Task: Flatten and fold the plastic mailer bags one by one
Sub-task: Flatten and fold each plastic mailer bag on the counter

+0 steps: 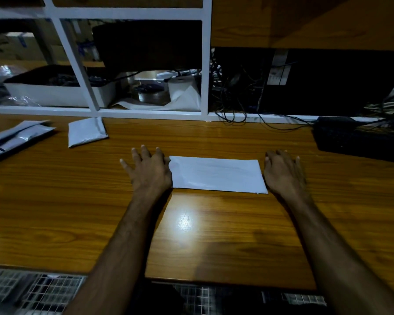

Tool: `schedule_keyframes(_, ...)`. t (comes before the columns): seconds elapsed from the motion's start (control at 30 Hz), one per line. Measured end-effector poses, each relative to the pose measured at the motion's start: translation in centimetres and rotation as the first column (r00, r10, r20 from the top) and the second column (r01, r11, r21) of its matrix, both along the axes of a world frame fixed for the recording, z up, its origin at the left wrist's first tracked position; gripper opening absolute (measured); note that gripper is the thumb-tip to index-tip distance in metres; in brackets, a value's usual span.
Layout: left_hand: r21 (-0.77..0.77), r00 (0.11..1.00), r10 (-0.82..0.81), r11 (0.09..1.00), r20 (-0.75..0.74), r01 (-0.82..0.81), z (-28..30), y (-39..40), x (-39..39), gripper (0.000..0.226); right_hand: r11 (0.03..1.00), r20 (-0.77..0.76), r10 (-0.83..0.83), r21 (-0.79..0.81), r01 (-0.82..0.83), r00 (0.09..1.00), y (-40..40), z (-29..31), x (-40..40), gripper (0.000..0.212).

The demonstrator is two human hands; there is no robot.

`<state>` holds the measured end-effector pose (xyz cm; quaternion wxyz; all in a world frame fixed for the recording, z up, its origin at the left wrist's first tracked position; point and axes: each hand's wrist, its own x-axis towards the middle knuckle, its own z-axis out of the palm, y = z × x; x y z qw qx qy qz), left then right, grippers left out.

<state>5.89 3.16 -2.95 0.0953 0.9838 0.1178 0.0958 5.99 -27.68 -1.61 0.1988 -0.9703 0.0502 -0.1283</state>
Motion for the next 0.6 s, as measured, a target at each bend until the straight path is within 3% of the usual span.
schedule_keyframes(0.2,-0.202,0.991,-0.105,0.972,0.085,0.12,1.0,-1.2,-1.5,0.063,0.984,0.076,0.034,0.17,-0.046,0.997,0.5,-0.7,-0.8,0.056)
schedule_keyframes(0.37,-0.201,0.98,-0.182,0.96,0.081,0.195,-0.3,-2.0,-3.4,0.073,0.998,0.002,0.054,-0.027,-0.054,0.999,1.0,-1.7,-3.8,0.075)
schedule_keyframes(0.47,-0.256,0.97,-0.188,0.94,0.156,0.224,-0.2,-2.6,-4.1,0.068,0.999,0.016,0.052,-0.011,-0.052,0.999,1.4,-1.6,-4.5,0.08)
schedule_keyframes(0.53,-0.399,0.958,-0.171,0.881,0.23,0.253,0.4,-3.2,-4.6,0.066,0.999,0.007,0.034,0.04,-0.034,0.999,1.6,-1.4,-4.6,0.081)
schedule_keyframes(0.6,-0.605,0.948,-0.141,0.741,0.285,0.292,0.6,-3.6,-5.1,0.065,0.991,0.018,0.023,0.134,-0.025,1.0,1.5,-1.3,-4.8,0.08)
